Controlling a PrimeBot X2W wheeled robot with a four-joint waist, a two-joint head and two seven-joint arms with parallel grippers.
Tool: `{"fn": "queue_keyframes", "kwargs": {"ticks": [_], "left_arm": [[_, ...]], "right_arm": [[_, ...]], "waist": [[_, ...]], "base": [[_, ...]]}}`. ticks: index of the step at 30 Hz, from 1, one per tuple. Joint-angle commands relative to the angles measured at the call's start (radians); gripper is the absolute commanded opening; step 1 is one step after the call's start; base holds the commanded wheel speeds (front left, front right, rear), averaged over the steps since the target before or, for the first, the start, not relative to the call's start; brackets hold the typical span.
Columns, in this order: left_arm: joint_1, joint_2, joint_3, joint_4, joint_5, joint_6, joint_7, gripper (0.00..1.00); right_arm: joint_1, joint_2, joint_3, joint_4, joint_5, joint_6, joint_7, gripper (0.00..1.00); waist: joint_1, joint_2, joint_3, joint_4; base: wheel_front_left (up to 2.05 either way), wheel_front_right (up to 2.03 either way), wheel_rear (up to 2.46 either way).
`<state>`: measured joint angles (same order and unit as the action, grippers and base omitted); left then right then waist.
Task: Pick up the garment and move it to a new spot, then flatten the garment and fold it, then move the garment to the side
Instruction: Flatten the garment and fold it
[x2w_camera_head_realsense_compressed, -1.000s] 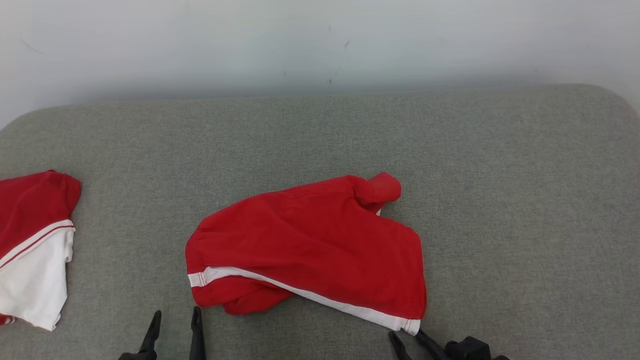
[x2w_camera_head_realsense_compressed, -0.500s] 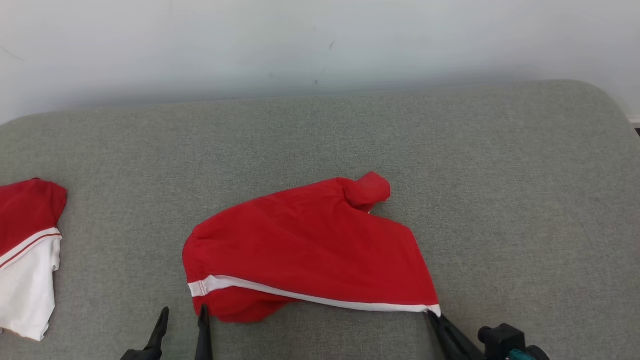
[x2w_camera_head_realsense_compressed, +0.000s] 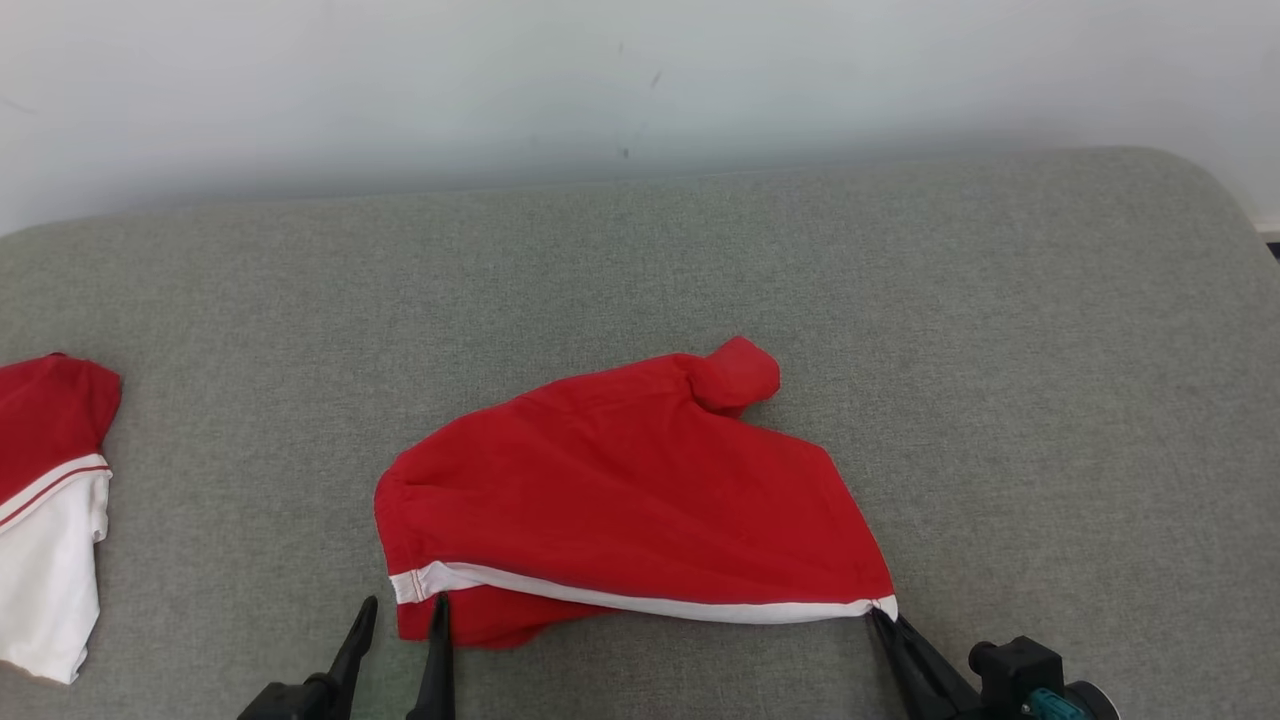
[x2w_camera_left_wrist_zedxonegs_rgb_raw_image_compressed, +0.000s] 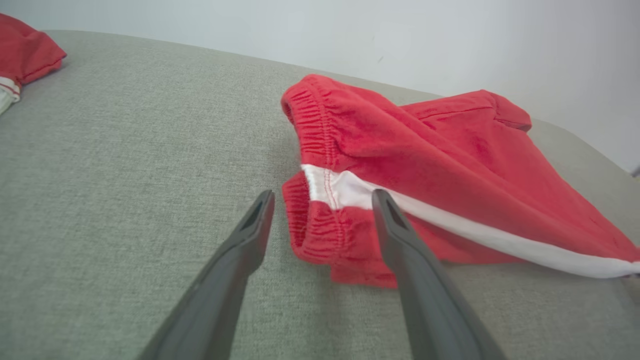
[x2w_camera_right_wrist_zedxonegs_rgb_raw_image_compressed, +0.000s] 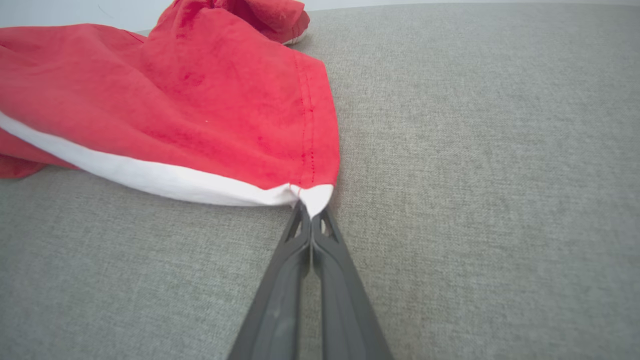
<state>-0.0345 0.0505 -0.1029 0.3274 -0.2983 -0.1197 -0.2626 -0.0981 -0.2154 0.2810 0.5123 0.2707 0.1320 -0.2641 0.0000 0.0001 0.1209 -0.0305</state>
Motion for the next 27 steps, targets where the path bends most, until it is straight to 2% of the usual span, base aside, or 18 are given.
{"fn": "queue_keyframes", "kwargs": {"ticks": [1,2,5,6,7,8,16,17,19,20,27], "left_arm": [[-0.016,0.000,-0.001,0.003,-0.005,-0.004,-0.003,1.00],[-0.019,0.000,-0.001,0.003,-0.007,-0.006,-0.003,1.00],[-0.028,0.000,0.002,0.009,-0.011,-0.009,-0.003,0.81],[-0.031,0.000,0.003,0.013,-0.012,-0.009,-0.003,0.84],[-0.033,0.000,0.003,0.018,-0.011,-0.010,-0.003,0.95],[-0.035,0.000,0.003,0.024,-0.006,-0.010,-0.003,1.00],[-0.063,0.000,0.001,0.063,-0.005,-0.010,-0.003,1.00],[-0.066,0.000,0.001,0.066,-0.006,-0.010,-0.003,0.86],[-0.072,0.000,0.000,0.068,0.005,-0.010,-0.003,0.09],[-0.072,0.000,0.005,0.068,0.007,-0.010,-0.003,0.00],[-0.062,0.000,0.027,0.015,0.026,-0.005,-0.003,0.00]], "right_arm": [[-0.004,0.005,0.001,0.000,-0.006,-0.002,0.000,0.00],[-0.005,0.005,0.002,0.000,-0.005,-0.002,0.000,0.00],[-0.009,0.006,0.003,-0.001,-0.005,-0.002,0.000,0.00],[-0.010,0.007,0.003,-0.002,-0.005,-0.002,0.000,0.00],[-0.011,0.007,0.004,-0.003,-0.005,-0.002,0.000,0.00],[-0.012,0.008,0.005,-0.004,-0.005,-0.002,0.000,0.00],[-0.019,0.009,0.015,-0.008,0.005,-0.002,0.000,0.00],[-0.020,0.009,0.015,-0.008,0.006,-0.002,0.000,0.00],[-0.021,0.008,0.018,-0.009,0.006,-0.002,0.000,0.00],[-0.023,0.008,0.020,-0.009,0.007,-0.002,0.000,0.00],[-0.027,0.013,0.010,-0.021,0.017,-0.002,0.000,0.00]], "waist": [[0.0000,-0.0001,0.002,-0.001],[0.0000,-0.0001,0.003,-0.002],[0.0000,-0.0001,0.005,-0.005],[0.0000,-0.0001,0.006,-0.006],[0.0000,-0.0001,0.007,-0.007],[0.0000,-0.0001,0.007,-0.009],[0.0000,-0.0001,0.015,-0.016],[0.0000,-0.0001,0.015,-0.017],[0.0000,-0.0001,0.016,-0.018],[0.0000,-0.0001,0.017,-0.018],[0.0000,-0.0001,0.018,-0.016]], "base": [[0.00,0.00,0.00],[0.00,0.00,0.00],[0.00,0.00,0.00],[0.00,0.00,0.00],[0.00,0.00,0.00],[0.00,0.00,0.00],[0.00,0.00,0.00],[0.00,0.00,0.00],[0.00,0.00,0.00],[0.00,0.00,0.00],[0.00,0.00,0.00]]}}
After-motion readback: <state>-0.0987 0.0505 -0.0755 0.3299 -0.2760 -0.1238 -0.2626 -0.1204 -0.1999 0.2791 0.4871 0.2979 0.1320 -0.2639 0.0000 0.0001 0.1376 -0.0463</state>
